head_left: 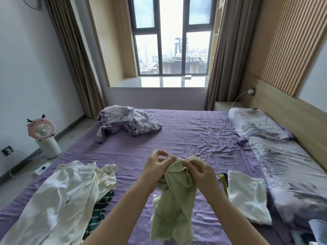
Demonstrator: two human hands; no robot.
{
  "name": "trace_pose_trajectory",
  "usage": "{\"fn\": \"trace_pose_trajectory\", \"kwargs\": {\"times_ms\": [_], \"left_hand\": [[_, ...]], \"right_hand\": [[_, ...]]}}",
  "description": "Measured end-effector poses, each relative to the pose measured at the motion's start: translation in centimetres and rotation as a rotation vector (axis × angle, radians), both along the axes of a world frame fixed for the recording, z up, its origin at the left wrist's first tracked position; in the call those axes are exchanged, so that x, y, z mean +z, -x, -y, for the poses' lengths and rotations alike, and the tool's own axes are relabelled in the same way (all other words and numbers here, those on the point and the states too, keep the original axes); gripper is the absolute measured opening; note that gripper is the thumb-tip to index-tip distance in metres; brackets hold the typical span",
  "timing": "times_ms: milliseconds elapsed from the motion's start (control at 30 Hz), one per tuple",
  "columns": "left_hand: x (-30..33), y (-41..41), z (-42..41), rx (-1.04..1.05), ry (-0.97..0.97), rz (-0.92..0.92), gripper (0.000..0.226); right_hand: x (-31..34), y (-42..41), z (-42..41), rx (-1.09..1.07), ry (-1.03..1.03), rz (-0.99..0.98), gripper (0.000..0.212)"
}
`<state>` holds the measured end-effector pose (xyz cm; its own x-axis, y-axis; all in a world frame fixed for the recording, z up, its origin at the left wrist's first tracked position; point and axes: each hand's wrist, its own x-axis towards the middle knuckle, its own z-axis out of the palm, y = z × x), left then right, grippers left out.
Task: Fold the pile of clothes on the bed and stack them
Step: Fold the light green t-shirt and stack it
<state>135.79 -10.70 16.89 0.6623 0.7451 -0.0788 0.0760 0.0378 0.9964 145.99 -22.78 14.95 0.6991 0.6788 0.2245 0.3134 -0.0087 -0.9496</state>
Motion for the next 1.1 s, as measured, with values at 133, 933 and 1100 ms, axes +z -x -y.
{"fn": "trace_pose_trajectory", "kwargs": {"times_ms": [133,933,1100], "left_hand": [[0.5,0.5,0.4,-0.172,-0.067,0.01,0.03],[-0.3,3.9,-1.0,-0.181,0.591,-0.018,0.014],[0.5,2.8,-0.2,-0.284,0.797,-0.002,0.035]], "right_hand": [[1.4,-1.0,0.7,0.002,0.249,0.244,0.019],[-1.1,-4.2,3.8,0.502,0.202,-0.786,0.02],[-1.4,-3.4,3.1,0.267,0.226,-0.425,0.027]]}}
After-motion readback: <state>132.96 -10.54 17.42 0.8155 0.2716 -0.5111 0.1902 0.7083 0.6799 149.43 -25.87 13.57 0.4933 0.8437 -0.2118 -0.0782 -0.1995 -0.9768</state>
